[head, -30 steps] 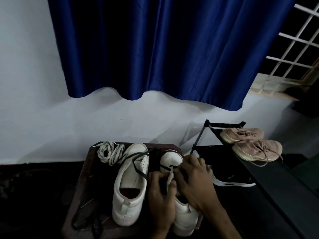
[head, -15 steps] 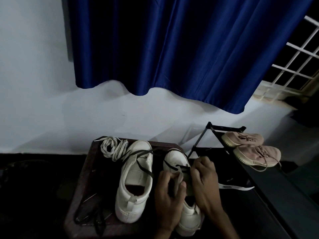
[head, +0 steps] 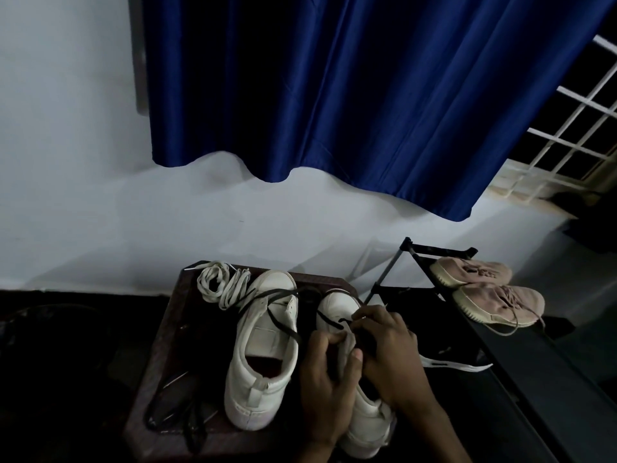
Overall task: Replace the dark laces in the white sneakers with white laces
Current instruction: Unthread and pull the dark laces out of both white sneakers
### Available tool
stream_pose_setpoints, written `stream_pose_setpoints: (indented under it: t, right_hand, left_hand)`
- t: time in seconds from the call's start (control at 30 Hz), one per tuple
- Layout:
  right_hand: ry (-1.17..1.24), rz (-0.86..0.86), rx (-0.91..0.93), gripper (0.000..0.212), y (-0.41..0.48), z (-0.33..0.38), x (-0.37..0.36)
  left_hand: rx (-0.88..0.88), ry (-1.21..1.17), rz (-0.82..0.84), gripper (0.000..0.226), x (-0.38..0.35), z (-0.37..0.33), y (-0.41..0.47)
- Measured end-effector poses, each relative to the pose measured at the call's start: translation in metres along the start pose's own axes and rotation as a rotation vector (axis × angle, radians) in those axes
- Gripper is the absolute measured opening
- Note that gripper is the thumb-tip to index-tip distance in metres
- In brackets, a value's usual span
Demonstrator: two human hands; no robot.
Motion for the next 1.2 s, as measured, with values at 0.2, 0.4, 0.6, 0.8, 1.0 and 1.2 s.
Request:
stream_pose_setpoints:
  t: [0.2, 0.4, 0.6, 0.8, 1.0, 1.2]
  right_hand:
    - [0.598, -0.315, -0.270, 0.020, -0.016, -0.016, 0.017]
    - [0.214, -0.107, -0.169, 0.028, -0.005, -0.006, 0.002]
    - [0.056, 0.068, -0.059, 0.030, -0.003, -0.001, -0.004]
    - [0.527, -0.273, -0.262, 0.013, -0.016, -0.007, 0.015]
    - [0.515, -0.393, -0.331, 0.019, -0.023, -0.010, 0.028]
    - [-0.041, -0.035, -0.164, 0.035, -0.002, 0.001, 0.014]
  left_hand:
    - [-0.011, 0.027, 0.006, 0.022, 0.000, -0.002, 0.001]
    - [0.006, 0.026, -0.017, 0.031, 0.002, 0.002, -0.001]
    - [0.036, 0.035, -0.041, 0.031, 0.004, 0.006, -0.001]
    - [0.016, 0.029, -0.025, 0.028, 0.001, 0.002, -0.001]
    - [0.008, 0.042, -0.016, 0.026, 0.002, 0.001, 0.001]
    - [0.029, 0.030, -0.018, 0.030, 0.001, 0.000, 0.000]
Point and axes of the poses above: each hand's wrist, its own y-axis towards the middle knuckle, its own x-axis out of the back of the hand, z = x × y, the point moved 6 cm from there along y, towards the middle knuckle, and after that the axes turned 15 degrees about -y, right-handed, at the moved point
